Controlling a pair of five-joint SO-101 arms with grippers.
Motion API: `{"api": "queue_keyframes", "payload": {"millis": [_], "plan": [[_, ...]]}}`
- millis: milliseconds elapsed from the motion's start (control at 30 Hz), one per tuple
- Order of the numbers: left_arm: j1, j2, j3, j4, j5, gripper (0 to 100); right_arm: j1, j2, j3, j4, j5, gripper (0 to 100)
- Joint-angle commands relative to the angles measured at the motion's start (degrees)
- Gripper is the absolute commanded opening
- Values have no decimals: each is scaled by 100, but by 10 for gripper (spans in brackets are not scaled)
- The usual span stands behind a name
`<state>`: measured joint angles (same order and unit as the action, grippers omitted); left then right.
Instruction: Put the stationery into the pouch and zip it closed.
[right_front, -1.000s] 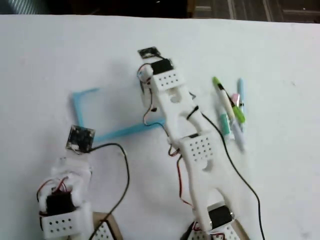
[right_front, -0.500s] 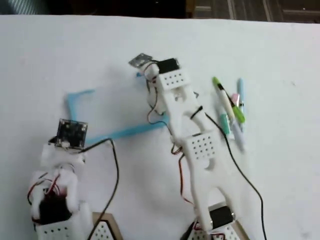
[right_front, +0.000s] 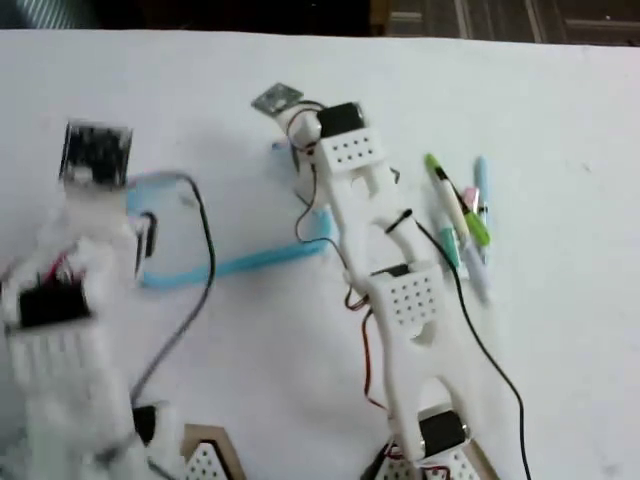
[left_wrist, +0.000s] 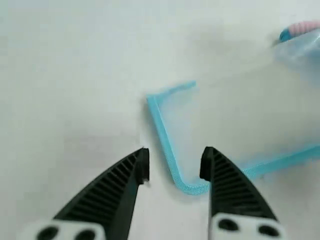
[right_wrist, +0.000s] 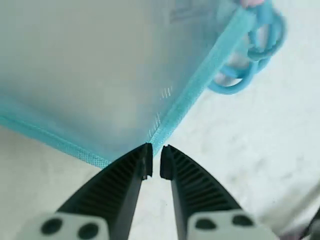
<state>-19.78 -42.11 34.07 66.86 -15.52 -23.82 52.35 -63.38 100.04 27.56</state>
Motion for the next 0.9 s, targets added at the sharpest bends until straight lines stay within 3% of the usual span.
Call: {"api": "queue_keyframes", "payload": {"millis": [0,200,367,500,633,867], "plan": [[18,2637,-1604,105,53,210,-22,-743,-79,127,53,38],[105,5275,-4075,712,44,212,75,-1147,-79,127,62,39],[220,6813,-6220,1943,97,212,699,-1367,-79,127,18,42],[193,7771,-7635,2734,1002,211,1086,-1323,-62,127,26,42],[-149,8633,-8418,3253,2075,207,919,-998,176,92,26,42],[-607,9565,-8743,3385,2171,135,673,163,-44,-312,-9,42]]}}
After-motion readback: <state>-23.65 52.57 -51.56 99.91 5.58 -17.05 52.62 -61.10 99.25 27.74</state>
